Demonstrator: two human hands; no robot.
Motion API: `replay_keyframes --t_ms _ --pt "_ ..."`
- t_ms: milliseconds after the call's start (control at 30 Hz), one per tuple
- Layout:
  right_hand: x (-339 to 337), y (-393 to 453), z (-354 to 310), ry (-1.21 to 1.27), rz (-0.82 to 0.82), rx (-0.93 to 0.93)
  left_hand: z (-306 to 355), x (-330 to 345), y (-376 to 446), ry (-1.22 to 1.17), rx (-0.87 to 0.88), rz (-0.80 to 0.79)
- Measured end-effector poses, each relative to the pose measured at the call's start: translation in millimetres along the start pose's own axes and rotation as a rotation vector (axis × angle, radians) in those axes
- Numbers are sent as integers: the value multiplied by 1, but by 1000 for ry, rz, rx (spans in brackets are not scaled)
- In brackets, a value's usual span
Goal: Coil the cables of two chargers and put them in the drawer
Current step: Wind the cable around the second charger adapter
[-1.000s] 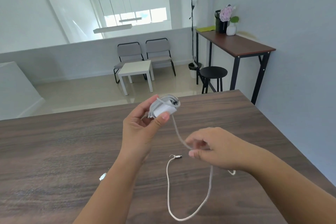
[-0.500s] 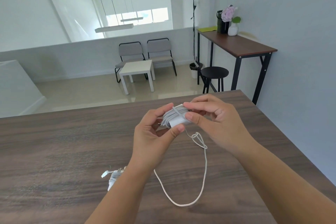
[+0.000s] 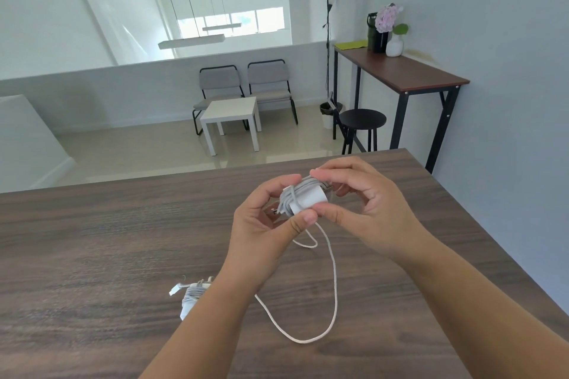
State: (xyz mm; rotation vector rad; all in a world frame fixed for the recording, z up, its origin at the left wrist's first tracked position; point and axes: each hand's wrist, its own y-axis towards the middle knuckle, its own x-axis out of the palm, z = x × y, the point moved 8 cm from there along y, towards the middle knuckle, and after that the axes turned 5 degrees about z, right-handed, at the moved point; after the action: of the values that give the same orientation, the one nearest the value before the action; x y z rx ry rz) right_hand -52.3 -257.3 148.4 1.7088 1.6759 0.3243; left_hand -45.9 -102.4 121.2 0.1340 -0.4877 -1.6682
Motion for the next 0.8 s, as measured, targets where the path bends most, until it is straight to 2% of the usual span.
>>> replay_keyframes --t_ms 167,233,300,367,433,533,600,700,800 --pt "34 -17 28 738 -302 405 3 7 3 -102 -16 -61" --pt "43 -23 31 825 -342 476 2 5 5 -110 -22 -59" --pt "47 -27 39 792 -327 533 4 0 8 -101 -9 -39" --pt "49 -34 51 641 -296 605 7 -8 12 -55 24 -2" --pt "47 -37 52 271 -313 551 7 -16 15 63 44 36" --pt "40 -31 32 -222 -323 260 0 -23 16 283 56 38" --pt "43 -28 18 -447 -426 117 -5 -27 16 331 64 39" --pt "49 -24 5 -679 -627 17 -11 -24 15 349 74 26" --pt "40 -11 -8 -747 -676 -58 -13 -19 14 397 106 -25"
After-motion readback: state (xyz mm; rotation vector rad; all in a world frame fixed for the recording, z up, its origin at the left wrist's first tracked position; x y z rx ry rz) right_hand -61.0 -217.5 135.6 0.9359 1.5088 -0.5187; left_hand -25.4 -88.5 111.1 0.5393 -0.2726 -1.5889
